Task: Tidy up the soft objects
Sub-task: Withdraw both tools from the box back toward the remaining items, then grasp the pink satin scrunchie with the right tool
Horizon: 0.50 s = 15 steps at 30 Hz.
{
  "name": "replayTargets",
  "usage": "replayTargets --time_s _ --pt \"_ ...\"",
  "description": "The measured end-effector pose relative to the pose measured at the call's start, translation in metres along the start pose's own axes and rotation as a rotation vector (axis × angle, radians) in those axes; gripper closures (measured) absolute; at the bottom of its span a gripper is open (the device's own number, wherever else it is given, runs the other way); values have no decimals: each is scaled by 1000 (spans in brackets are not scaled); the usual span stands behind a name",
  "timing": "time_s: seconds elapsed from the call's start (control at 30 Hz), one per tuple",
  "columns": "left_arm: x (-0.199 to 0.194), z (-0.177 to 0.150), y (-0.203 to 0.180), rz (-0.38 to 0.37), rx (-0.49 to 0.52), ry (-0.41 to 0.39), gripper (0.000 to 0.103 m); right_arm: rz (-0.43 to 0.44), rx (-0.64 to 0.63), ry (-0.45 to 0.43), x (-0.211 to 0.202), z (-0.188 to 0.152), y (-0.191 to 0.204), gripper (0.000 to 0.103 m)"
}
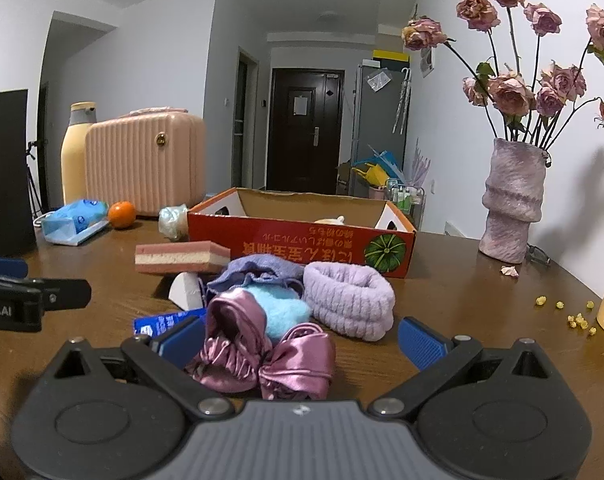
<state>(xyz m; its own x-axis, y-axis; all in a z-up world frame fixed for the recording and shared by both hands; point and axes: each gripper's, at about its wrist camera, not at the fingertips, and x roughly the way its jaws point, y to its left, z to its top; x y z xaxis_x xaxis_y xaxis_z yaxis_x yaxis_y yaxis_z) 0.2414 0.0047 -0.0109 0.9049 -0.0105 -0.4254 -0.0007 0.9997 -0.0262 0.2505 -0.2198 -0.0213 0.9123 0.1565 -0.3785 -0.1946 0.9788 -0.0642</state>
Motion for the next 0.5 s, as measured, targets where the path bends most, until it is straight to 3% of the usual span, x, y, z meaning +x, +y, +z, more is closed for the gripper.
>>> replayTargets --time_s 0.5 --pt "5 1 14 -13 -27 21 0 28 -91 159 43 -7 20 0"
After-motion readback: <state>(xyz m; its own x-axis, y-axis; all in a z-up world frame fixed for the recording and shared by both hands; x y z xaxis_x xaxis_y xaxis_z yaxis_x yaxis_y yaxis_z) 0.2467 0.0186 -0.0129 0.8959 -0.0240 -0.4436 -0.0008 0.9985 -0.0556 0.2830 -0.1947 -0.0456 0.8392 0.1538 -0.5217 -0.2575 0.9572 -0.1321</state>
